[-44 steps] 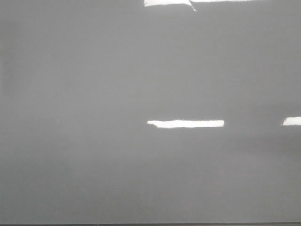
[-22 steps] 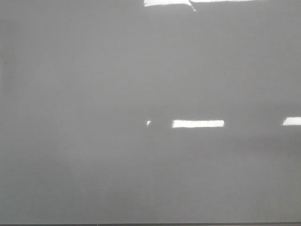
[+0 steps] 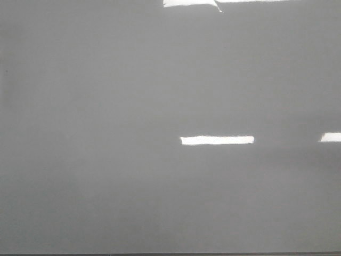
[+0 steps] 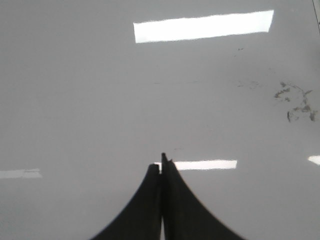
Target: Write number 6 on whiteboard
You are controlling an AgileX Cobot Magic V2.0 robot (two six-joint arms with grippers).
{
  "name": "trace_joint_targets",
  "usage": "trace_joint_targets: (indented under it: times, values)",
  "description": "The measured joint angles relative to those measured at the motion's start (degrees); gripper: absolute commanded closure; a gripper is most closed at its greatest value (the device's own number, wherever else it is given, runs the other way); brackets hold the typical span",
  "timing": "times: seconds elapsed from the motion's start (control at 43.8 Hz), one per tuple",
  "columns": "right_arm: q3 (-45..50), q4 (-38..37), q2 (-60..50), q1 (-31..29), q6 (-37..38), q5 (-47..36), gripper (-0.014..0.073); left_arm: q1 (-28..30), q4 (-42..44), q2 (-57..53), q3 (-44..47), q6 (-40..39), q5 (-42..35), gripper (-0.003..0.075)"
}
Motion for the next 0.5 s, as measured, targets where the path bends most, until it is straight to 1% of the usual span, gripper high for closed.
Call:
trace_joint_targets:
  times: [0.091, 0.206, 0.366, 0.503]
  values:
    - [-0.3, 0.0, 0.0, 0.0, 0.0, 0.7, 0.0662, 0.0, 0.0, 0.0, -0.1, 0.0, -2.0, 0.0741]
    - [-4.4, 0.0, 0.0, 0.0, 0.0, 5.5, 0.0662, 0.0, 0.0, 0.0, -2.4, 0.0, -1.6, 0.0741]
    - [-13.4, 0.0, 0.1, 0.0, 0.0, 14.0, 0.0662, 0.0, 0.0, 0.1, -11.4, 0.0, 1.9, 0.0741]
    - [-22.2, 0.0, 4.0, 0.0, 0.0, 20.4, 0.0662, 0.0, 0.0, 3.0, -20.2, 0.0, 7.1, 0.0741]
